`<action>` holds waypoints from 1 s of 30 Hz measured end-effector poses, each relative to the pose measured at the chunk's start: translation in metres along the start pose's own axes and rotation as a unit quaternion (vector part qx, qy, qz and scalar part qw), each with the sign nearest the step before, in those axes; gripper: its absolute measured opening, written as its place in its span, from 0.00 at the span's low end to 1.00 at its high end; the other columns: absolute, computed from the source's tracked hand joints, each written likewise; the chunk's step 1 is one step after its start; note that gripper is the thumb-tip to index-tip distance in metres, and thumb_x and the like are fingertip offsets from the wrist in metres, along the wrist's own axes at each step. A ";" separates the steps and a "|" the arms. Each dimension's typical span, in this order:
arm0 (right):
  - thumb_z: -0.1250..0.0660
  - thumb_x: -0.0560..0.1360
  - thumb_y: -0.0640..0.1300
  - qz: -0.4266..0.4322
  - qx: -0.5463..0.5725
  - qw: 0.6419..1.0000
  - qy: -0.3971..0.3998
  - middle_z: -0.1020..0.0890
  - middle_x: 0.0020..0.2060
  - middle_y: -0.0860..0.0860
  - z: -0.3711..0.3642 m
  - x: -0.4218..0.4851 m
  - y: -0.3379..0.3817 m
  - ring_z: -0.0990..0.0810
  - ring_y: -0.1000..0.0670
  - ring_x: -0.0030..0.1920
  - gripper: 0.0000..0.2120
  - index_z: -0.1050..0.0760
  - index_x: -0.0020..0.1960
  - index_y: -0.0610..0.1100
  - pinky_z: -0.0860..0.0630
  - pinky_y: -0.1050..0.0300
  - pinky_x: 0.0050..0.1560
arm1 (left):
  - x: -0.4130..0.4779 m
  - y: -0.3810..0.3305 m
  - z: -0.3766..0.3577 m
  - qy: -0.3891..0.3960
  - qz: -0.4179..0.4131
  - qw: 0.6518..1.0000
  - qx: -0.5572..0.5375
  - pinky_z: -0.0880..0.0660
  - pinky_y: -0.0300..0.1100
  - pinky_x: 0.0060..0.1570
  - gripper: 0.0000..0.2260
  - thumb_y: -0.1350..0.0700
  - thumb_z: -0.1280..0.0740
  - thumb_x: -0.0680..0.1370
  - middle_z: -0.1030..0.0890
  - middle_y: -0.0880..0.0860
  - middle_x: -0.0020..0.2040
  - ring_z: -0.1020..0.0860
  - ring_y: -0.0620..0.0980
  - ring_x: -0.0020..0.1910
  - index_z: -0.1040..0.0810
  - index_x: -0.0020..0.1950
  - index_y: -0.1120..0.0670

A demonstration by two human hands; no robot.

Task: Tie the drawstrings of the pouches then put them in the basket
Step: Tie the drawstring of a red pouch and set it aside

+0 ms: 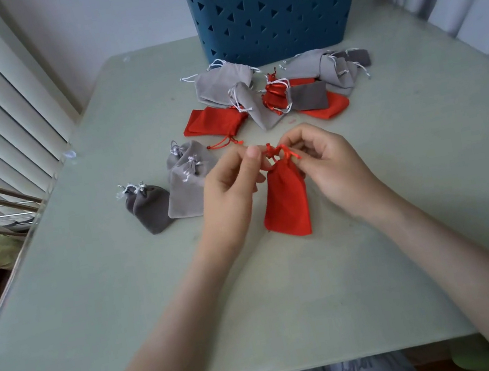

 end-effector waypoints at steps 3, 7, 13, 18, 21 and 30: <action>0.40 0.78 0.39 -0.030 0.035 0.999 0.018 0.21 0.39 0.48 -0.001 -0.001 0.000 0.24 0.55 0.39 0.07 0.24 0.47 0.47 0.29 0.62 0.39 | 0.000 0.001 0.002 -0.008 0.023 0.999 -0.030 0.33 0.35 0.36 0.11 0.52 0.40 0.77 0.21 0.43 0.35 0.30 0.41 0.31 0.24 0.40 0.56; 0.40 0.74 0.48 -0.045 0.107 0.991 0.067 0.21 0.40 0.47 -0.005 -0.002 0.004 0.25 0.54 0.41 0.11 0.24 0.51 0.45 0.31 0.62 0.41 | 0.002 0.004 0.001 -0.006 0.051 0.996 -0.079 0.33 0.34 0.33 0.11 0.54 0.39 0.78 0.18 0.45 0.39 0.30 0.42 0.30 0.22 0.38 0.53; 0.35 0.73 0.42 -0.017 0.065 0.993 0.099 0.21 0.35 0.56 -0.011 -0.005 0.005 0.24 0.57 0.39 0.08 0.25 0.51 0.49 0.30 0.65 0.46 | 0.002 0.004 -0.005 0.061 0.138 0.940 -0.306 0.33 0.32 0.30 0.10 0.56 0.41 0.77 0.18 0.52 0.44 0.30 0.42 0.29 0.20 0.42 0.53; 0.36 0.75 0.39 -0.014 0.102 0.989 0.110 0.18 0.41 0.49 -0.013 -0.006 0.007 0.19 0.50 0.46 0.06 0.24 0.52 0.43 0.26 0.56 0.54 | 0.001 0.001 -0.010 0.109 0.126 0.934 -0.316 0.32 0.31 0.35 0.14 0.62 0.40 0.76 0.20 0.48 0.45 0.30 0.41 0.32 0.21 0.58 0.54; 0.37 0.77 0.39 -0.007 0.077 0.992 0.102 0.19 0.38 0.52 -0.012 -0.007 0.009 0.22 0.57 0.41 0.04 0.23 0.48 0.43 0.27 0.66 0.47 | 0.003 0.004 -0.003 0.033 0.091 0.979 -0.179 0.33 0.31 0.34 0.11 0.66 0.38 0.77 0.20 0.46 0.38 0.30 0.41 0.32 0.22 0.54 0.53; 0.37 0.77 0.33 -0.018 0.025 0.992 0.120 0.21 0.34 0.53 -0.017 -0.006 0.004 0.23 0.62 0.36 0.09 0.25 0.43 0.45 0.30 0.70 0.42 | -0.003 -0.009 0.002 -0.020 -0.085 0.995 0.057 0.27 0.42 0.46 0.18 0.64 0.33 0.76 0.21 0.44 0.39 0.22 0.46 0.42 0.29 0.60 0.46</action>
Point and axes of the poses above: each hand's wrist, its own x-axis towards the middle knuckle, its own z-axis out of the back of the hand, y = z × x, the point moved 6 cm from there along x, towards the middle knuckle
